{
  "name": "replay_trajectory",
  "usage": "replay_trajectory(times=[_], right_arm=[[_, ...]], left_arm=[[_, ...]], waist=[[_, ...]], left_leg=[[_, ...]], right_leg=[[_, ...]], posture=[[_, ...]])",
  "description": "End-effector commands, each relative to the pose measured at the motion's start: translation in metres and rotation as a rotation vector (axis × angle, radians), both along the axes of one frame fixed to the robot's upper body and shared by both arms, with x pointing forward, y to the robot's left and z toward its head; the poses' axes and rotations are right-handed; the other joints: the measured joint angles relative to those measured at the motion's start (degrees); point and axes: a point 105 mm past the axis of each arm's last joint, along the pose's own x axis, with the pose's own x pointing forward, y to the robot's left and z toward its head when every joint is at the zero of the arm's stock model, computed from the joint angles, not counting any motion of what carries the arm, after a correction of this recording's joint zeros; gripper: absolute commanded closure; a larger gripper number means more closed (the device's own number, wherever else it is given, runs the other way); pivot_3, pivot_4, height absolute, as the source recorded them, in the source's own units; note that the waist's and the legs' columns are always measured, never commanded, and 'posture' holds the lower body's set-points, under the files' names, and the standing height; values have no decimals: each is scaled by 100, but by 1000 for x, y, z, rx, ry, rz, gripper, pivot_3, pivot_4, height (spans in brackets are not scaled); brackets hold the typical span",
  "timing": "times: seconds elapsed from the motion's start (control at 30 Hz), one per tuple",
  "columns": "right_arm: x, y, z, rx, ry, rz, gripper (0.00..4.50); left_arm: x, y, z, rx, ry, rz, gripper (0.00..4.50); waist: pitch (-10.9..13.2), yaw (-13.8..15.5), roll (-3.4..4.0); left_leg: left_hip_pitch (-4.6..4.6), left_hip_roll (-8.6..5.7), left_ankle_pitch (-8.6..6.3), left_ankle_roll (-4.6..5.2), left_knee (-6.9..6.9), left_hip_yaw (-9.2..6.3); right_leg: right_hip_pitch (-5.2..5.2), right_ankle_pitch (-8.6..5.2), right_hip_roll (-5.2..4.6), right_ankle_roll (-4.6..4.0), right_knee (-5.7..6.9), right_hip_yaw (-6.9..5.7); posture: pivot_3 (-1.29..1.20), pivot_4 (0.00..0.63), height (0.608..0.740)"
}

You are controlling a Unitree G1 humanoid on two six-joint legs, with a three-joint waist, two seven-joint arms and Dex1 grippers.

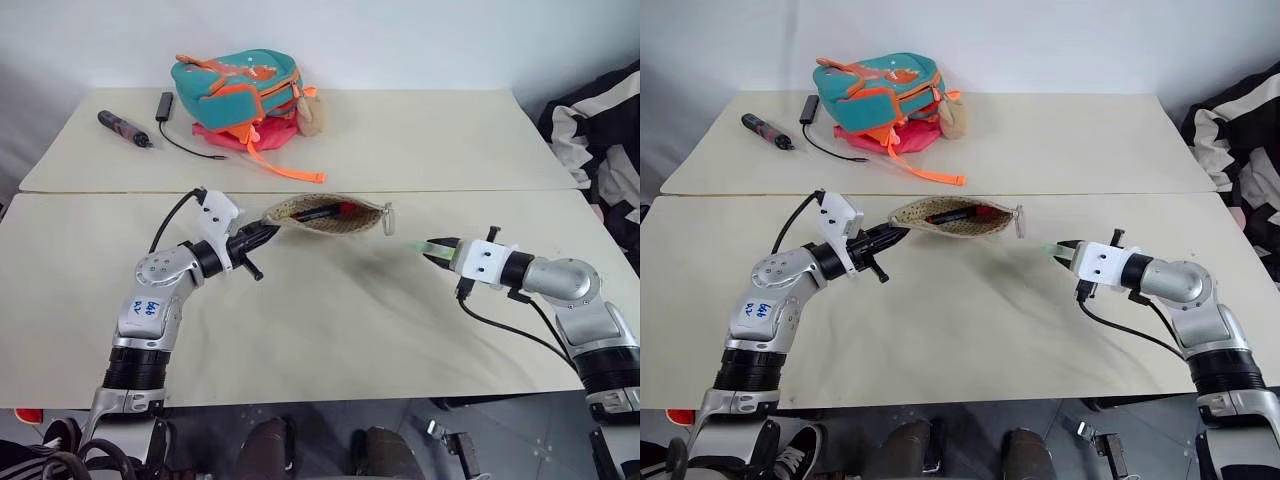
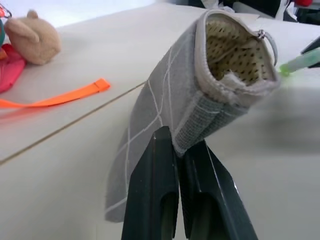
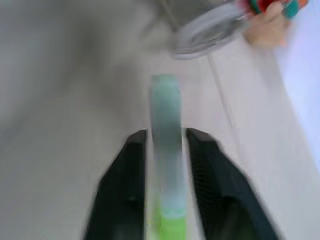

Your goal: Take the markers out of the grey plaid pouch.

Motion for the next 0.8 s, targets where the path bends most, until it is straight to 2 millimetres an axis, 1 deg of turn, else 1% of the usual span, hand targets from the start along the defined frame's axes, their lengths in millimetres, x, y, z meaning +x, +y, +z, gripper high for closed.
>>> replay_trajectory(times=[0.03, 0.07, 0.1, 0.17, 0.2, 0.23, 0.27, 0.37, 0.4, 0.5, 0.53, 0.57, 0.6, 0.63, 0.7, 0.73, 0.8], right_arm=[[-14, -3, 6, -6, 54, 51, 1798], [-18, -2, 11, 17, 84, 64, 1535], [-21, -2, 14, 35, 103, 71, 1535], [-19, 5, 43, 145, 56, 88, 1535], [-19, 12, 57, 209, 47, 110, 1535], [-20, 17, 66, 250, 48, 128, 1535], [-22, 30, 77, 277, 35, 166, 1535], [-22, 85, 112, 323, -78, 292, 1535], [-21, 96, 118, 341, -90, 304, 1535], [-17, 124, 123, 315, -114, 356, 1535], [-16, 130, 123, 304, -118, 367, 1535], [-16, 136, 124, 308, -104, 387, 1702], [-16, 140, 120, 275, -97, 402, 1919], [-14, 142, 114, 232, -102, 401, 2107], [-10, 141, 104, 144, -139, 395, 2786], [-7, 139, 103, 146, -144, 380, 3118], [-1, 137, 104, 173, -140, 347, 3118]], left_arm=[[-4, -5, 13, -26, -47, -24, 4500], [-4, -5, 14, -26, -47, -26, 4500], [-4, -6, 14, -27, -48, -27, 4500], [-4, -7, 14, -38, -44, -32, 4500], [-4, -8, 15, -40, -43, -34, 4500], [-4, -8, 15, -42, -42, -35, 4500], [-4, -10, 16, -56, -31, -45, 4500], [-7, -15, 26, -47, -18, -101, 4500], [-7, -15, 28, -50, -5, -104, 4500], [-9, -23, 32, -96, 39, -147, 4500], [-10, -25, 33, -109, 51, -161, 4500], [-12, -27, 33, -125, 67, -172, 4500], [-13, -28, 36, -166, 86, -177, 4500], [-14, -29, 36, -182, 98, -179, 4500], [-16, -31, 34, -155, 100, -182, 4500], [-17, -31, 33, -147, 102, -184, 4500], [-19, -32, 32, -146, 109, -188, 4500]], waist=[[0, 0, 0], [0, -9, 0], [1, -16, 2], [1, -46, 2], [2, -58, 4], [2, -66, 4], [2, -67, 4], [2, -87, 4], [2, -79, 4], [2, -10, 4], [2, 24, 4], [2, 40, 4], [2, 53, 4], [3, 60, 4], [4, 68, 2], [4, 68, 2], [4, 56, 2]], left_leg=[[0, -1, 0, 0, -1, 1], [0, -1, 0, 0, -2, 2], [1, 0, 0, 0, -2, 4], [2, 0, 0, 0, 0, 4], [2, 3, 0, 1, 0, 5], [4, 4, 0, 0, -1, 6], [5, 6, 0, 0, -2, 7], [8, 11, -1, -2, -4, 8], [6, 12, -1, -3, -4, 10], [-4, 4, -2, -3, -3, 2], [-6, 0, -2, -2, -3, -1], [-6, -6, -6, 4, -1, -2], [-7, -13, -7, 6, -3, 0], [-10, -16, -8, 9, -2, 0], [-10, -20, -9, 13, 0, 3], [-10, -20, -9, 13, -1, 4], [-9, -19, -8, 14, -1, 12]], right_leg=[[0, 0, 0, 0, 0, -1], [-1, 0, 0, 0, 0, -1], [-1, 0, 0, 0, 0, -2], [-2, 0, -1, 1, 0, -4], [-3, 0, -1, 1, 0, -4], [-4, 0, -2, 1, 1, -5], [-5, 0, -1, 1, 1, -4], [-9, 0, 1, 0, 2, -3], [-15, 0, 1, 0, 4, -1], [-15, 0, -4, 0, 5, 5], [-15, 0, -4, 0, 4, 6], [-13, 1, -4, 0, 4, 9], [-14, 2, -3, 3, 3, 9], [-14, 4, -3, 7, 1, 9], [-13, 8, -1, 14, -1, 6], [-13, 9, 0, 16, -2, 6], [-16, 9, 3, 17, -2, 4]], posture=[[0, 150, 740], [0, 150, 740], [0, 150, 740], [0, 150, 740], [0, 150, 740], [0, 150, 740], [0, 150, 740], [0, 150, 740], [0, 150, 740], [0, 150, 740], [0, 150, 740], [0, 150, 740], [0, 150, 740], [0, 150, 740], [0, 150, 740], [0, 150, 740], [0, 150, 740]])
